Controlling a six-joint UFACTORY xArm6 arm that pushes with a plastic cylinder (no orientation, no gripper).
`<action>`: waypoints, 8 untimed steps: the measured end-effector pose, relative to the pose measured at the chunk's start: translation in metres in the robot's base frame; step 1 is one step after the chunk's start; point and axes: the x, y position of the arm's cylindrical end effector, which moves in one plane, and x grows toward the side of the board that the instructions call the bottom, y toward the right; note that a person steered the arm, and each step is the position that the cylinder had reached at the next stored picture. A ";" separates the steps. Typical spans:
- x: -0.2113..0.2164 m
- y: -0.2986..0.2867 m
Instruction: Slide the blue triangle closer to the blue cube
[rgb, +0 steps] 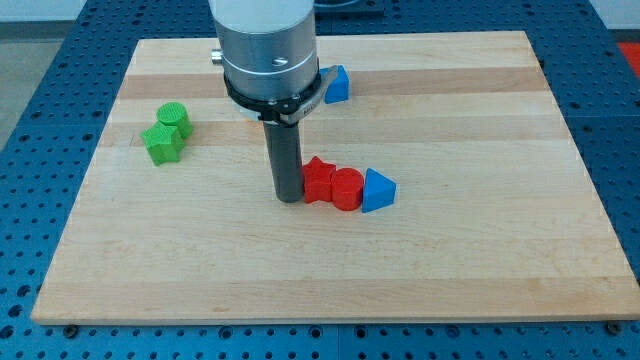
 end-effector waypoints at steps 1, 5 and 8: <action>0.045 0.001; 0.029 0.092; -0.023 0.101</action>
